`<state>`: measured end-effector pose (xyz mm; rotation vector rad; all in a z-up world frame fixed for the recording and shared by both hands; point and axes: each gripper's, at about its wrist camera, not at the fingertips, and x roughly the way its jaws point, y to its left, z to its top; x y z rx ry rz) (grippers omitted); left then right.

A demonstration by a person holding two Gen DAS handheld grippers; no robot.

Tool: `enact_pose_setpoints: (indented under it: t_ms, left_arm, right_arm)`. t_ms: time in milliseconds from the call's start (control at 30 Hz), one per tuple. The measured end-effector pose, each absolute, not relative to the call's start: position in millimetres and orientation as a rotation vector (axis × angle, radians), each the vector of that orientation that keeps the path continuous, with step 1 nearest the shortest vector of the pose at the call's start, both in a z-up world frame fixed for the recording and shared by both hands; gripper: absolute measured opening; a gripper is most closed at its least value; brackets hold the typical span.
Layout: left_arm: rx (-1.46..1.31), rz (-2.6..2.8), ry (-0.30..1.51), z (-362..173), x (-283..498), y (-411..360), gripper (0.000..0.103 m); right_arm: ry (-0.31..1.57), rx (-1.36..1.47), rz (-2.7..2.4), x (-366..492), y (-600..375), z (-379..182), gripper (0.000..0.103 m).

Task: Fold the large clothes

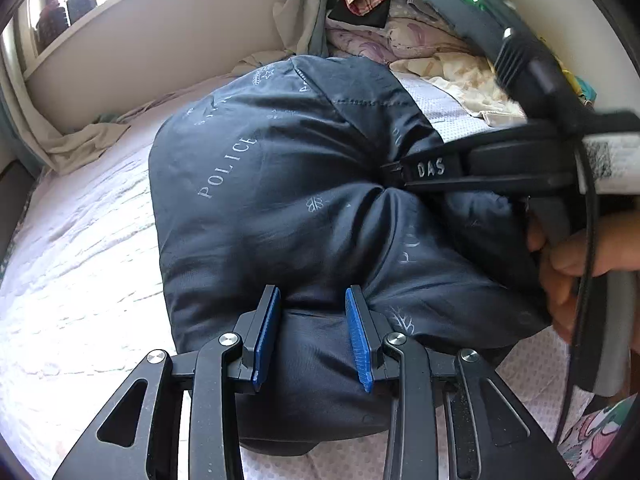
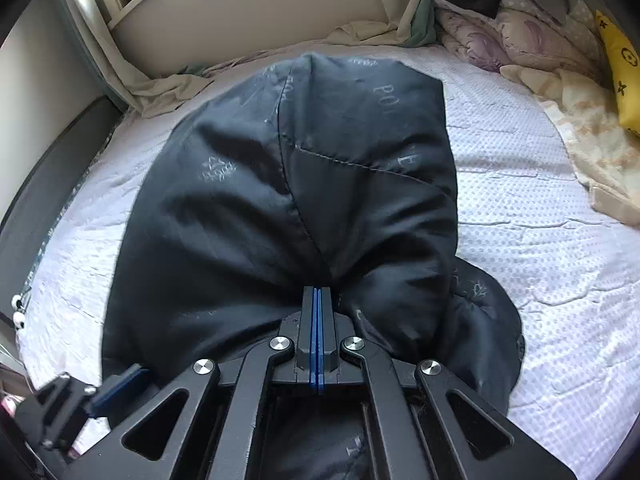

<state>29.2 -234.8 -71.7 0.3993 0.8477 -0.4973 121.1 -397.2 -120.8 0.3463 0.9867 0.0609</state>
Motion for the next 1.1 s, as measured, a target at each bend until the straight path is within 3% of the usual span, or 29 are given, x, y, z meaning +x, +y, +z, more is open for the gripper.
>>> enact_pose_setpoints:
  t_ms: [167,267,367,533,800,1100]
  left_arm:
    - [0.362,-0.511,0.869,-62.8,40.7,-224.3,0.038]
    - [0.324,-0.519,0.88,-61.0,46.0,-217.4,0.039]
    - [0.312,-0.521,0.883,-59.2,47.6,-215.6,0.039]
    - [0.319,-0.515,0.872,-58.6,42.6,-215.7,0.039]
    - [0.337,-0.529,0.858,-59.1,41.1,-217.4,0.039]
    - [0.424,-0.468,0.81,-71.2,35.3,-239.0,0.039]
  right_arm:
    - [0.974,0.633,0.161,116.5,-429.4,-104.1,0.0]
    - [0.83,0.748,0.189,90.6,-466.3,-66.5,0.01]
    - [0.804,0.734,0.086,72.2,-495.2,-55.9,0.013]
    - [0.93,0.884,-0.039,64.6,-538.9,-97.6,0.02]
    - [1.075,1.024,0.104,103.4,-519.6,-166.2,0.018]
    - [1.077,0.867,0.103,146.5,-477.2,-184.0,0.017]
